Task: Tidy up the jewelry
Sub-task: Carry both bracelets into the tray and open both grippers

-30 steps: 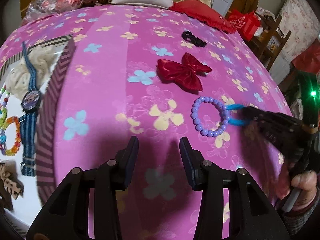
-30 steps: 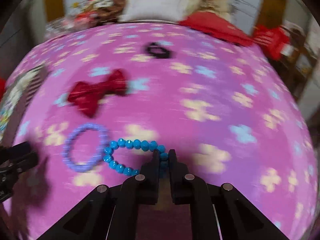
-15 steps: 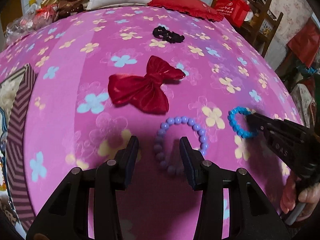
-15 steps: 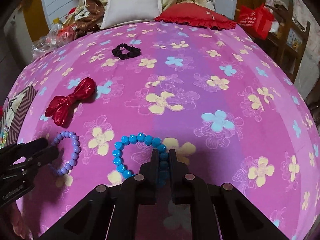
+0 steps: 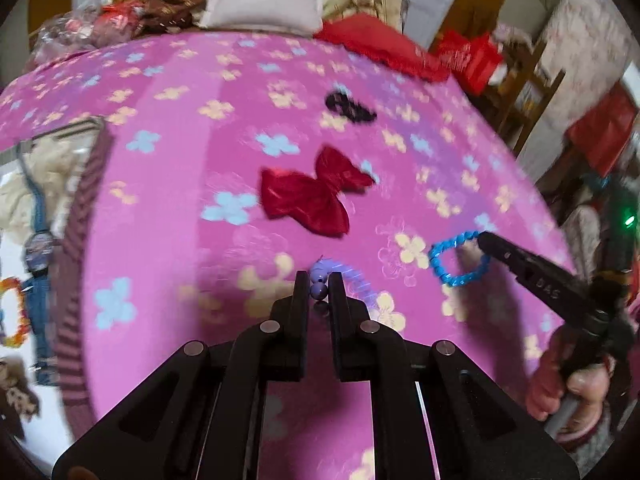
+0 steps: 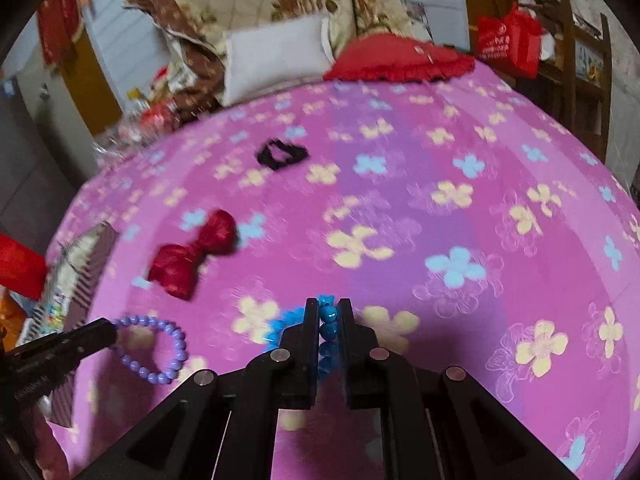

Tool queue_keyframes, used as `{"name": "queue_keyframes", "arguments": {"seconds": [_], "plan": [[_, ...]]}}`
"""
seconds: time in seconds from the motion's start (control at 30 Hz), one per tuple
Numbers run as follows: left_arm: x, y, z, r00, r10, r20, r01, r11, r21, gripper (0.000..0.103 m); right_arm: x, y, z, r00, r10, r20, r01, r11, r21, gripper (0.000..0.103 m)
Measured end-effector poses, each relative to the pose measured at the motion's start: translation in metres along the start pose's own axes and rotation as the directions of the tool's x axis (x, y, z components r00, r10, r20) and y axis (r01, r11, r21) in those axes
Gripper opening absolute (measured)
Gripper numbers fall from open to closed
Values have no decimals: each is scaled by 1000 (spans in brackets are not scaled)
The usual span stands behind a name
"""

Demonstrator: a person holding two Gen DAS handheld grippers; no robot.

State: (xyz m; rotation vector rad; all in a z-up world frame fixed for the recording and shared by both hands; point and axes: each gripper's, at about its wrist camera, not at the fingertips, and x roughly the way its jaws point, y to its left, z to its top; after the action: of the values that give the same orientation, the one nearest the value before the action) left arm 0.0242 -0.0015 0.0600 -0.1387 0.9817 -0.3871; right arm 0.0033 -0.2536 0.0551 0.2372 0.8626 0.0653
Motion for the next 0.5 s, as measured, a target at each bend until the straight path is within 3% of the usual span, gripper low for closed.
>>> {"name": "queue_keyframes", "arguments": {"seconds": [0.13, 0.3, 0.5], "plan": [[-41, 27, 2, 998, -23, 58, 26, 998, -48, 8, -14, 18, 2, 999, 32, 19, -31, 999, -20, 8], [-90, 70, 3, 992, 0, 128, 15, 993, -114, 8, -35, 39, -2, 998, 64, 18, -64, 998, -22, 8], [-127, 114, -11, 983, 53, 174, -22, 984, -175, 8, -55, 84, -4, 997, 74, 24, -70, 990, -120, 8]]}}
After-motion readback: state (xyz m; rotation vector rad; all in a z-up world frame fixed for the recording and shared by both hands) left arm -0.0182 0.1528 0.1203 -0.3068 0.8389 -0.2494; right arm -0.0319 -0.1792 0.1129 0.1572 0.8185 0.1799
